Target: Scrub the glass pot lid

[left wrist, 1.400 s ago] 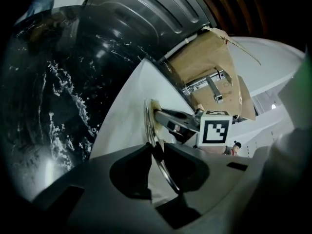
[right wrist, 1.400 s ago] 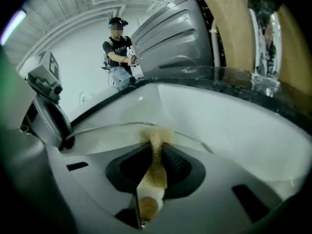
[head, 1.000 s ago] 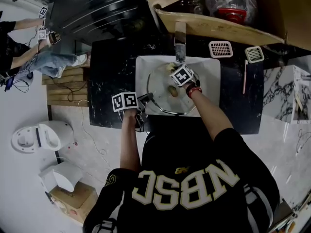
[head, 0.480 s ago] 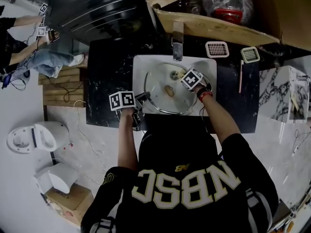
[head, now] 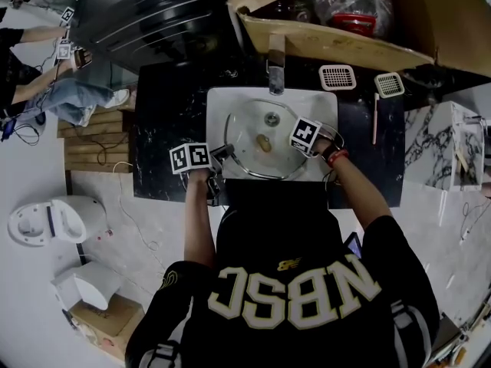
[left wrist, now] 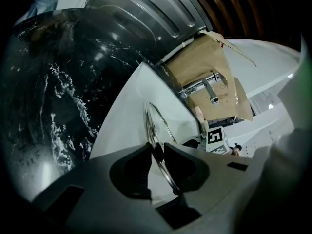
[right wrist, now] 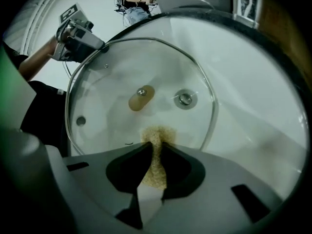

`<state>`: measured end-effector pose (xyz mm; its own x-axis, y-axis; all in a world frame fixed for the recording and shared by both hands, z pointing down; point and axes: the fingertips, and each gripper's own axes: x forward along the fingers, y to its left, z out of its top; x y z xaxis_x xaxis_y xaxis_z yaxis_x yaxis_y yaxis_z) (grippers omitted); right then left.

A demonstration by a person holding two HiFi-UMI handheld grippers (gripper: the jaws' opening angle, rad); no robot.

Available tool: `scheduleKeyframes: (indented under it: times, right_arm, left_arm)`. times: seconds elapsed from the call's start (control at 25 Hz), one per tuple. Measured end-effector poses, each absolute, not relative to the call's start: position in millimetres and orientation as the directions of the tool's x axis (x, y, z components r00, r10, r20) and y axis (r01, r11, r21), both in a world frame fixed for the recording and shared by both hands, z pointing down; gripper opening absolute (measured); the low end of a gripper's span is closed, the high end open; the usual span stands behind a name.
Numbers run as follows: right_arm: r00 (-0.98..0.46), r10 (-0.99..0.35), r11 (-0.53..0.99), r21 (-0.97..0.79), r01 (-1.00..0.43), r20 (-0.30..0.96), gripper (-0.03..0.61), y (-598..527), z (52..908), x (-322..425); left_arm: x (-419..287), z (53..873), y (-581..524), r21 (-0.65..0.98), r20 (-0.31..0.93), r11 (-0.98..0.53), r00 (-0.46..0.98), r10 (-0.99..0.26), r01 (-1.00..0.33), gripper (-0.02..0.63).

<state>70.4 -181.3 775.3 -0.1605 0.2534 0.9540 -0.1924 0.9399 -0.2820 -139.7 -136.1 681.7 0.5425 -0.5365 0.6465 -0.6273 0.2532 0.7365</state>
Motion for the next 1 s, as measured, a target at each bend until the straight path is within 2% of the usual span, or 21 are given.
scheduleKeyframes:
  times: [0.12, 0.28, 0.44, 0.76, 1.0]
  right_arm:
    - [-0.147, 0.308, 0.932, -0.329, -0.154, 0.94, 0.074, -163.3, 767.3, 71.9]
    - [-0.17, 0.45, 0.876, -0.47, -0.11, 0.877, 0.074, -121.9, 752.3, 69.7]
    - [-0.24, 0.425, 0.885, -0.456, -0.092, 0.873, 0.074, -106.4, 744.2, 59.6]
    - [-0.451, 0.491, 0.819, -0.571, -0.052, 0.746, 0.074, -69.6, 708.9, -2.4]
    - [-0.582, 0.418, 0.829, -0.555, -0.071, 0.698, 0.075, -76.6, 695.7, -53.7]
  left_arm:
    - [-139.5, 681.8, -136.2, 0.736, 0.646, 0.25, 0.542, -0.538, -0.629, 0.095]
    - [-137.1, 681.8, -134.8, 0.717, 0.661, 0.233, 0.536, -0.525, -0.657, 0.087]
    - [-137.3, 682.1, -134.6, 0.716, 0.661, 0.231, 0.536, -0.525, -0.658, 0.087]
    - [-138.5, 683.5, -135.0, 0.713, 0.668, 0.241, 0.534, -0.519, -0.658, 0.087]
    - [-139.0, 684.0, -134.2, 0.704, 0.679, 0.247, 0.527, -0.512, -0.666, 0.087]
